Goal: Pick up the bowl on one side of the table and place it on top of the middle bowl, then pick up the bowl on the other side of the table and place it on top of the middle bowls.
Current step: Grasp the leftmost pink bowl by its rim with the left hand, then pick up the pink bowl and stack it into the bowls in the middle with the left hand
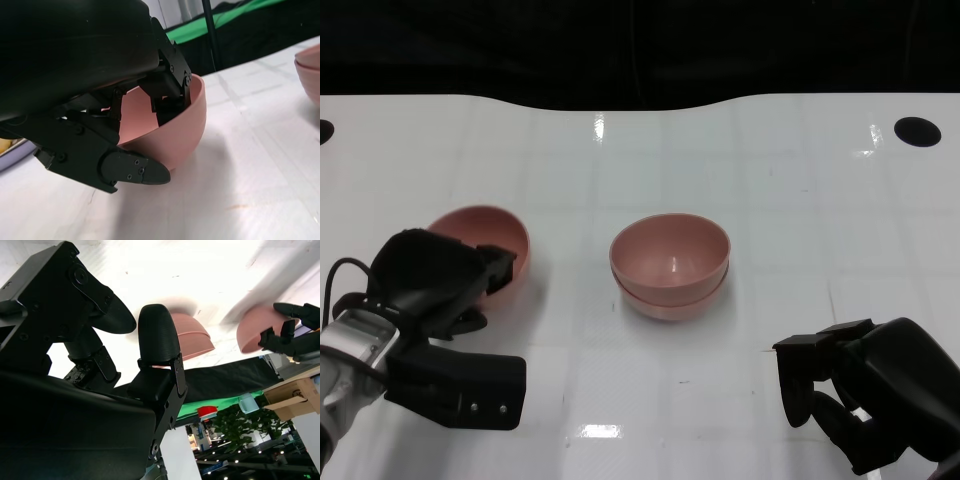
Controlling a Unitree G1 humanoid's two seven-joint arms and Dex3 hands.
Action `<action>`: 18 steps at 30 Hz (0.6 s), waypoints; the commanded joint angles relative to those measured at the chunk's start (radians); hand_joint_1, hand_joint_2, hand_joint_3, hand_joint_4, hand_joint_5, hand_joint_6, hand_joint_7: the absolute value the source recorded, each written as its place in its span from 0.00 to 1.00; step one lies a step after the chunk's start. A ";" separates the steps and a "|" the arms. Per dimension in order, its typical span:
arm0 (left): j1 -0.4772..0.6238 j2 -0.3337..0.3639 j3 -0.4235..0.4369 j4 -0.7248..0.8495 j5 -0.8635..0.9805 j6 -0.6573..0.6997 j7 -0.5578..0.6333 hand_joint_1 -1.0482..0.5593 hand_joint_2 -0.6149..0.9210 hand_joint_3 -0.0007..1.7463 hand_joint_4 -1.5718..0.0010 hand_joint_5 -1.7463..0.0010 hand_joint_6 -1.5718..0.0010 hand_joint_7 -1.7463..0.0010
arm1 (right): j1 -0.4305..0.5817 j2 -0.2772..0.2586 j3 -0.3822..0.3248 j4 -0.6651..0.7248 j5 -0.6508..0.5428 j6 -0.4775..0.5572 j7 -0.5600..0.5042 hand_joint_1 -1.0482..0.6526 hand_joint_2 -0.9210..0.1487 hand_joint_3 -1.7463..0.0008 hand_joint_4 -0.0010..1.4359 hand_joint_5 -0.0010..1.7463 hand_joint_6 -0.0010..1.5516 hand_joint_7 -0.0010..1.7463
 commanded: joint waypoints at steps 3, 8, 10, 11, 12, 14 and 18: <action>-0.028 0.024 0.005 -0.005 -0.031 -0.004 0.032 0.50 0.81 0.54 0.44 0.00 0.58 0.00 | 0.000 -0.002 -0.002 0.002 -0.007 -0.001 -0.013 0.54 0.68 0.12 0.68 1.00 0.54 0.92; -0.025 0.043 0.041 -0.101 -0.096 0.015 -0.056 0.50 0.84 0.48 0.46 0.00 0.60 0.00 | 0.003 0.002 -0.003 0.001 -0.010 0.004 -0.014 0.54 0.68 0.12 0.68 1.00 0.54 0.92; -0.017 0.056 0.069 -0.175 -0.144 0.009 -0.120 0.50 0.85 0.45 0.45 0.00 0.60 0.00 | 0.005 0.003 -0.003 -0.001 -0.008 0.006 -0.010 0.55 0.68 0.12 0.68 1.00 0.53 0.92; -0.012 0.061 0.081 -0.210 -0.169 0.003 -0.149 0.51 0.82 0.51 0.44 0.00 0.59 0.00 | 0.006 0.003 -0.002 -0.001 -0.009 0.003 -0.013 0.55 0.68 0.12 0.68 1.00 0.53 0.92; -0.006 0.065 0.092 -0.246 -0.188 0.004 -0.181 0.51 0.80 0.54 0.44 0.00 0.58 0.00 | 0.006 0.003 -0.002 0.000 -0.010 0.001 -0.014 0.55 0.68 0.12 0.68 1.00 0.53 0.92; -0.001 0.067 0.104 -0.320 -0.215 0.020 -0.244 0.51 0.78 0.55 0.44 0.00 0.58 0.00 | 0.005 0.004 -0.001 0.004 -0.009 -0.001 -0.017 0.55 0.68 0.12 0.68 1.00 0.53 0.92; -0.003 0.055 0.122 -0.438 -0.258 0.020 -0.332 0.50 0.76 0.54 0.44 0.00 0.56 0.00 | 0.006 0.002 0.000 0.003 -0.011 0.000 -0.016 0.55 0.67 0.11 0.69 1.00 0.54 0.92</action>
